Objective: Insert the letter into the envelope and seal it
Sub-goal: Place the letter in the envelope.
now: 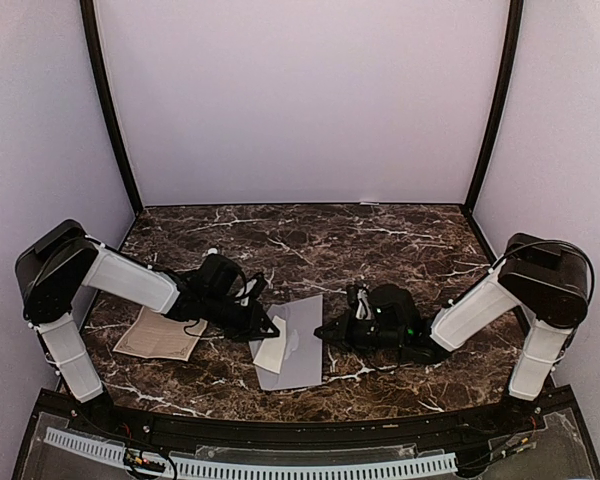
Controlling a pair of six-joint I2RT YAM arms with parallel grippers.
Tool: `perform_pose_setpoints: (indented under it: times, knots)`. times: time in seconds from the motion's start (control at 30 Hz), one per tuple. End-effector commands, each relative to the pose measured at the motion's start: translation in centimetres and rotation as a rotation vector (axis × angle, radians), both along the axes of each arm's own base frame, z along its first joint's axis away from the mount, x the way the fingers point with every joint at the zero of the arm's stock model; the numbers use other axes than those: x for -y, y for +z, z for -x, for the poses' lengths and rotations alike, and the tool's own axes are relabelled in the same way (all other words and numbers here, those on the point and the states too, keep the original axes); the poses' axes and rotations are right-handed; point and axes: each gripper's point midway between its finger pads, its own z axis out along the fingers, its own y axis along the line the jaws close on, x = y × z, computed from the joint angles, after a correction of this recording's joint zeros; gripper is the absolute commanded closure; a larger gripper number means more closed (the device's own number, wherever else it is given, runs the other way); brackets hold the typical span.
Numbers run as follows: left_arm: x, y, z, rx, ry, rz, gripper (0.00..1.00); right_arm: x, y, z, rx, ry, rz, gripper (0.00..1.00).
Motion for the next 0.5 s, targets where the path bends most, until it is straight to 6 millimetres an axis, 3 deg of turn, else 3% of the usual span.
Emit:
perform_pose_setpoints:
  times: [0.0, 0.07, 0.13, 0.47]
  knots:
    - [-0.4, 0.7, 0.0, 0.025, -0.006, -0.017, 0.75, 0.4, -0.2, -0.3, -0.010, -0.024, -0.005, 1.00]
    - [-0.8, 0.9, 0.1, 0.033, 0.000, -0.027, 0.63, 0.5, -0.5, -0.3, -0.018, -0.029, 0.004, 1.00]
    - [-1.1, 1.1, 0.3, 0.037, 0.000, -0.038, 0.57, 0.4, -0.6, -0.3, -0.022, -0.029, 0.007, 1.00]
    - [-2.2, 1.1, 2.2, -0.012, -0.024, -0.066, 0.56, 0.5, -0.9, -0.4, -0.031, -0.034, 0.022, 1.00]
